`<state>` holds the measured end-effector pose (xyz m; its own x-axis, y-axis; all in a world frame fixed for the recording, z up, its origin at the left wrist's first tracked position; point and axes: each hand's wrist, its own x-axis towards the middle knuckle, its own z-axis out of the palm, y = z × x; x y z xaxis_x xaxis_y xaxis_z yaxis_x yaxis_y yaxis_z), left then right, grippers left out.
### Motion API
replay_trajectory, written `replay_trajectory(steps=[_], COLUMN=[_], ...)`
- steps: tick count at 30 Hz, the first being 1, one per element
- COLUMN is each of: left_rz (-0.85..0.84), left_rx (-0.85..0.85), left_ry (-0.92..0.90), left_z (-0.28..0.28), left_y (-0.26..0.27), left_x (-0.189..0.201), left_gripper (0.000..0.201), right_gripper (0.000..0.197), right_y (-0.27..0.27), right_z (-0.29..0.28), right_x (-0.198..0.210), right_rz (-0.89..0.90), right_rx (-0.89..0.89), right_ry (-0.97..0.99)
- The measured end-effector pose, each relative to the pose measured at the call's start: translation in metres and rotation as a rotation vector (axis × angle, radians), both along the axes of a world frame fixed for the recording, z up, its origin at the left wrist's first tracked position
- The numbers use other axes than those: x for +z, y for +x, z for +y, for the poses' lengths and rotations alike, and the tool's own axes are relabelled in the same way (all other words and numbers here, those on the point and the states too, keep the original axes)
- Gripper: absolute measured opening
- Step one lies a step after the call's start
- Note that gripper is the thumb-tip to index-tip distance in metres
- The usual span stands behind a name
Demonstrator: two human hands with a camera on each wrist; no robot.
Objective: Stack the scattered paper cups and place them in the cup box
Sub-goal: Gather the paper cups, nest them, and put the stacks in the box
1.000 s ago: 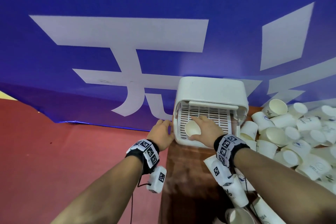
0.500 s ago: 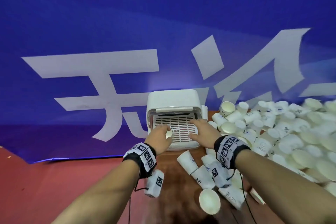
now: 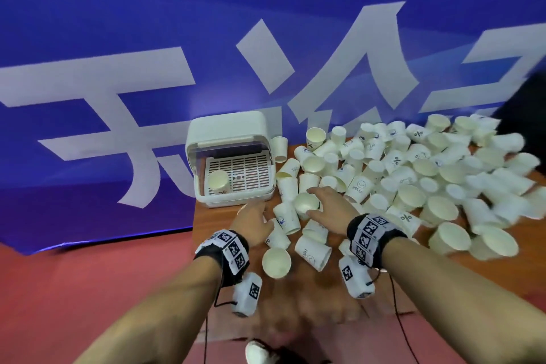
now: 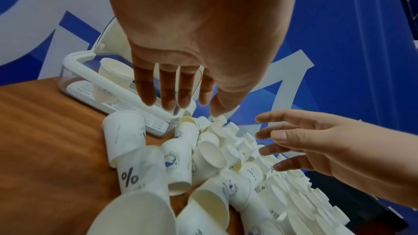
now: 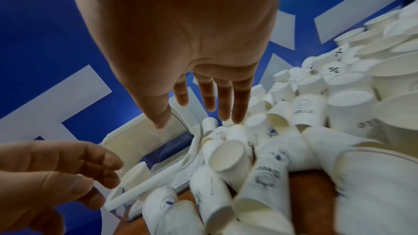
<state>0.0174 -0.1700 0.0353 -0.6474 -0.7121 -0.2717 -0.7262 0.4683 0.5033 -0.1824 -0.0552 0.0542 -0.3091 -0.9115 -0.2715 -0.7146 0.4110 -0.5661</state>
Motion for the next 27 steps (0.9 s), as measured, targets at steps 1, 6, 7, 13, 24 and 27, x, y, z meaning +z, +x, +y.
replay_trajectory(steps=[1, 6, 7, 13, 24, 27], left_rz=[-0.01, -0.093, -0.118, -0.275, -0.357, -0.352], left_rx=[0.002, 0.043, 0.042, 0.031, 0.006, -0.009], left_ry=[0.005, 0.007, 0.002, 0.006, 0.06, 0.064], left_z=[0.009, 0.041, 0.045, 0.067, 0.085, 0.087], left_y=[-0.001, 0.001, 0.0, -0.003, -0.006, -0.004], left_x=[-0.002, -0.014, -0.016, -0.031, -0.069, -0.078], left_gripper=[0.03, 0.047, 0.049, 0.077, 0.098, 0.096], right_gripper=[0.06, 0.062, 0.062, 0.061, 0.059, 0.057], right_y=[-0.002, -0.009, -0.01, -0.015, -0.014, -0.014], right_z=[0.009, 0.042, 0.046, 0.066, 0.095, 0.1], right_x=[-0.003, -0.018, -0.02, -0.035, -0.066, -0.069], right_rz=[-0.009, -0.055, -0.063, -0.03, -0.114, -0.133], right_rx=[-0.003, -0.003, -0.004, -0.037, -0.081, -0.072], right_ry=[-0.001, 0.033, 0.038, 0.071, 0.116, 0.144])
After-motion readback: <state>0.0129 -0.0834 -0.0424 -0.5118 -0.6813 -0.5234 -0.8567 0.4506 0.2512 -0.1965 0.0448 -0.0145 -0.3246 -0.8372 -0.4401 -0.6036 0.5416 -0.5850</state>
